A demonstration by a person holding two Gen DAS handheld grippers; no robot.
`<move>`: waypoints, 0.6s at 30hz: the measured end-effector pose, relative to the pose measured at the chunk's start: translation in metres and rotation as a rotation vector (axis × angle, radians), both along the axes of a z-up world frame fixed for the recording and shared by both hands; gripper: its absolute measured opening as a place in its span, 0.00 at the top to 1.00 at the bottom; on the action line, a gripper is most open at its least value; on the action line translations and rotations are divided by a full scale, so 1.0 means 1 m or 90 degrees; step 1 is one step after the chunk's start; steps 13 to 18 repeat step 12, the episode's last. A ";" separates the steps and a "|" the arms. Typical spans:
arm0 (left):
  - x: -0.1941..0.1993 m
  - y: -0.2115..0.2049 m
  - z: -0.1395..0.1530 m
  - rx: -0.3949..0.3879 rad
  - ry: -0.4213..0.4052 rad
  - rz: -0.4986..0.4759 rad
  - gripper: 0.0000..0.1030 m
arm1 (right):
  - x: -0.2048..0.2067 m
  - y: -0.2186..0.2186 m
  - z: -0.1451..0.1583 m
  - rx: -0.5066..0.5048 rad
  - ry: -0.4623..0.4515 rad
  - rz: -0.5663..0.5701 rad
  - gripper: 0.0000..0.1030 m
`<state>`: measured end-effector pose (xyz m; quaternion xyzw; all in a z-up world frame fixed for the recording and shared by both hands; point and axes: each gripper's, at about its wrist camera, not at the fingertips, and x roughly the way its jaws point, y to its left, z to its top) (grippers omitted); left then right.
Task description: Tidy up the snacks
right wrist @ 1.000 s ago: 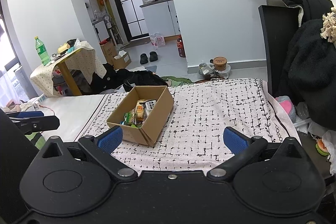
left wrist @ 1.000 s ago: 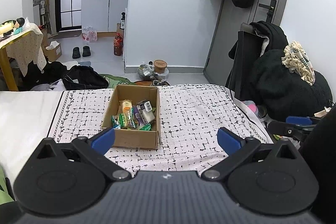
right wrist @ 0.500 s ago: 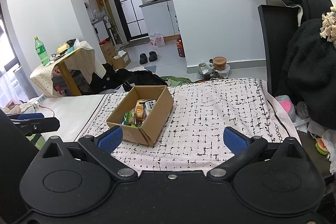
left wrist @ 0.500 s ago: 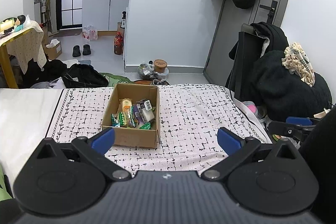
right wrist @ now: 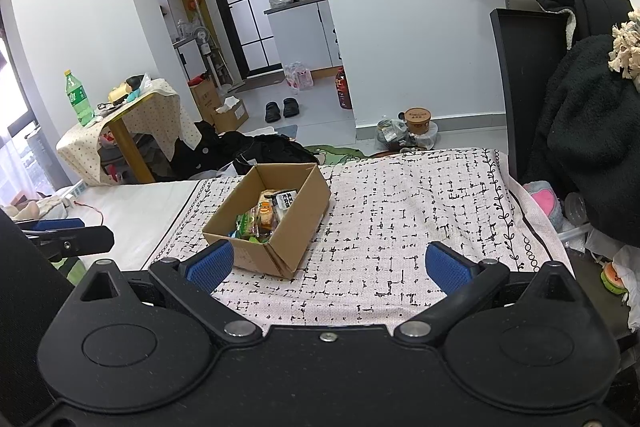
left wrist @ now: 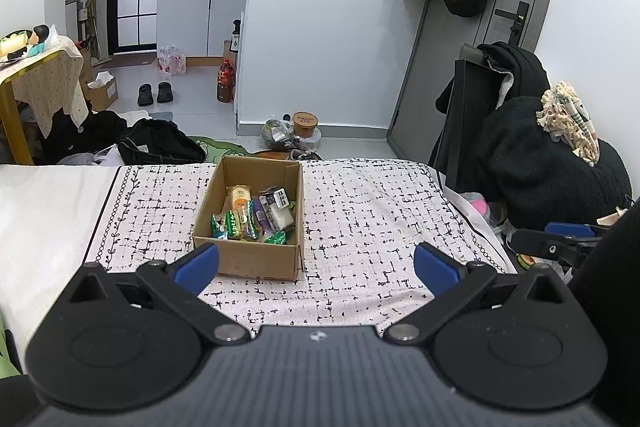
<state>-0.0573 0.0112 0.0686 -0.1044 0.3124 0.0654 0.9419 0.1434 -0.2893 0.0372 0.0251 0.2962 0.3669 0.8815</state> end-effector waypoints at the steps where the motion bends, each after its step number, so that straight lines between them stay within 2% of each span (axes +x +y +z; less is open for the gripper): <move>1: 0.000 0.000 0.000 -0.001 0.000 0.000 0.00 | 0.000 0.000 0.000 0.001 0.001 0.000 0.00; 18: 0.003 -0.002 -0.001 -0.002 0.000 0.001 0.00 | 0.004 -0.003 -0.002 0.008 0.010 0.006 0.00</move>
